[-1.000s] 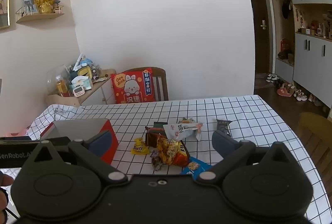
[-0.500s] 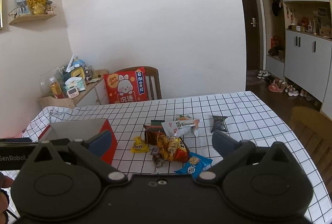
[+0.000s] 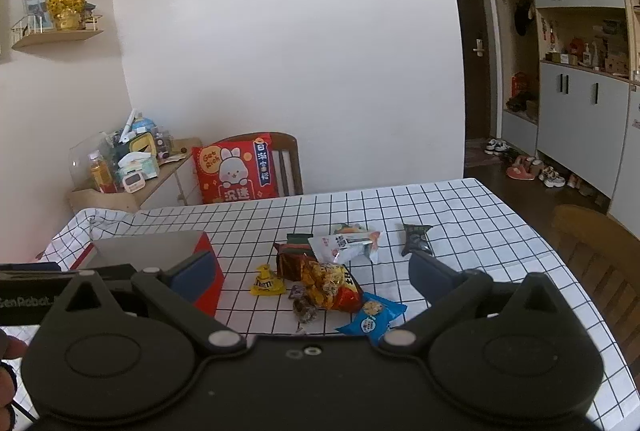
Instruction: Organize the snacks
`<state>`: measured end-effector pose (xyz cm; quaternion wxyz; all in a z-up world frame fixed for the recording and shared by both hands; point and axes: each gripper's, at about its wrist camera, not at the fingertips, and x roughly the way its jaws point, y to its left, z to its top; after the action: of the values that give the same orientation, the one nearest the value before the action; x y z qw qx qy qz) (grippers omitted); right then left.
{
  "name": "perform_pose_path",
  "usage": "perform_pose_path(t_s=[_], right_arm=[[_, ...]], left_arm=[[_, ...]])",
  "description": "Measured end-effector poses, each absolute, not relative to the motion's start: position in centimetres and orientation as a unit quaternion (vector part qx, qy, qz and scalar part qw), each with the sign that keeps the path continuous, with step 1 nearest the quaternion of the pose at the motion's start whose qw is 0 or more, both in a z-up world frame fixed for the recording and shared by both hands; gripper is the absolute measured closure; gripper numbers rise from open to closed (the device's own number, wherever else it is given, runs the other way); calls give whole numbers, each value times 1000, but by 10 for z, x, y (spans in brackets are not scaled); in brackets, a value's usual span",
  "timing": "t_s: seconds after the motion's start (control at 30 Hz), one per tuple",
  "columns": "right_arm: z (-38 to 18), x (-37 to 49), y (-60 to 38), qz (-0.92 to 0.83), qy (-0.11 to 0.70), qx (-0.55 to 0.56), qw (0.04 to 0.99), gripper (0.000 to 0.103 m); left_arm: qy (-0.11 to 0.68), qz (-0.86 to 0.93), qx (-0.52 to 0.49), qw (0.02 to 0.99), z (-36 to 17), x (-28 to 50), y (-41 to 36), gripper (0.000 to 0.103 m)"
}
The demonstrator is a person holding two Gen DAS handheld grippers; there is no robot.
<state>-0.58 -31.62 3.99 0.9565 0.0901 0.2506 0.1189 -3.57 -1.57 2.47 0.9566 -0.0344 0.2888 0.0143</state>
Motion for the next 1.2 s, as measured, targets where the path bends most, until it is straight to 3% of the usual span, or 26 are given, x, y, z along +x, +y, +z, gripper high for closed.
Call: perform_pose_path(t_s=[1.2], right_arm=[[43,-19,-307,105,254,72,959,0]], left_arm=[[310,-8,-44,950,14,-29,-12,1]])
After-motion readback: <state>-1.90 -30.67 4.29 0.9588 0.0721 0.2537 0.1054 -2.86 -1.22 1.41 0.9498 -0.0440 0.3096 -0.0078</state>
